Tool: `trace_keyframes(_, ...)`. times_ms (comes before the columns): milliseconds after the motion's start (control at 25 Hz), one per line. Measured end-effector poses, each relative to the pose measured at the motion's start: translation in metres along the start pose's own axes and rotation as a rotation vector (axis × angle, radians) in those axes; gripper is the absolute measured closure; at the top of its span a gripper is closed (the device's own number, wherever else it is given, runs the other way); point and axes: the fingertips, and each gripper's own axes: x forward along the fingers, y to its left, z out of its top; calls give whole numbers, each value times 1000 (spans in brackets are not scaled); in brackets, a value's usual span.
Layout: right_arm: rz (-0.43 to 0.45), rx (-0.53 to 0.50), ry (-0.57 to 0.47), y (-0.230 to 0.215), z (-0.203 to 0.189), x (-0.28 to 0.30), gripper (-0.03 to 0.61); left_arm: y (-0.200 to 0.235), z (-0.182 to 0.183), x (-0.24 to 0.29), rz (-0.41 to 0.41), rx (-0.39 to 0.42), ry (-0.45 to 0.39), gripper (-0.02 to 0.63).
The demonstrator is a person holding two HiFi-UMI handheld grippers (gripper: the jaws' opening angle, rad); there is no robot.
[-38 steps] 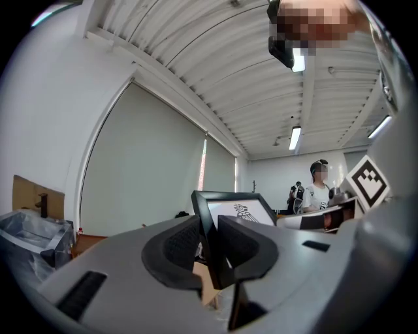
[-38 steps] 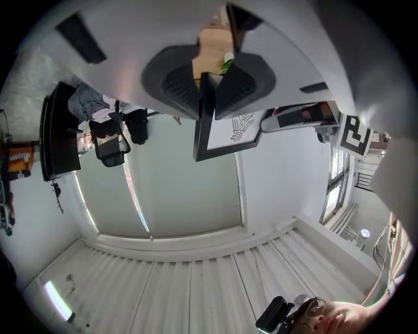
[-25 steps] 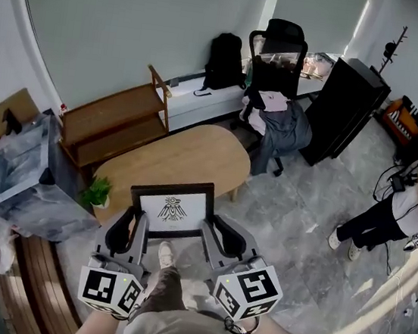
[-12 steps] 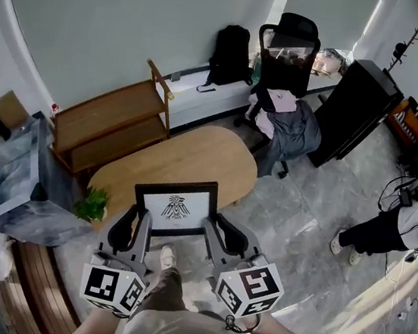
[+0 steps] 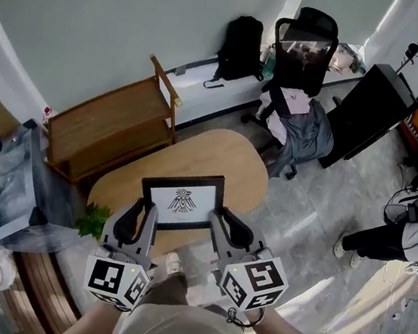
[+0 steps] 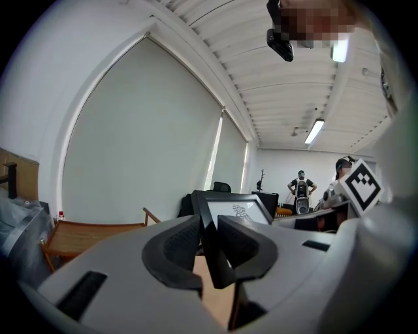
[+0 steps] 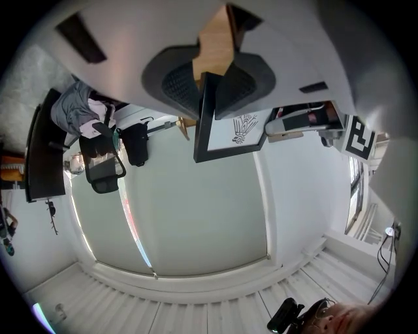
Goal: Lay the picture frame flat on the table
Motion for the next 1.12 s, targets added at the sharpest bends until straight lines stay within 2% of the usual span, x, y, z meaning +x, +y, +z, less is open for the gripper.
trace_keyframes(240,-30,3,1,-14,15,58,520,42,8,51,-29,-11,5,532)
trace_keyframes(480,-48,14,32,-26,18,85,520,58,10,79,-41,-22,26,534)
trace_keyframes(840,-45,40,98,-54,-3,106,520,61,-16,111,-25,-44,92,534)
trace_keyframes(1120,-50,76,160,-90,-36,120,520,56,-58,145,-15,-83,158,534)
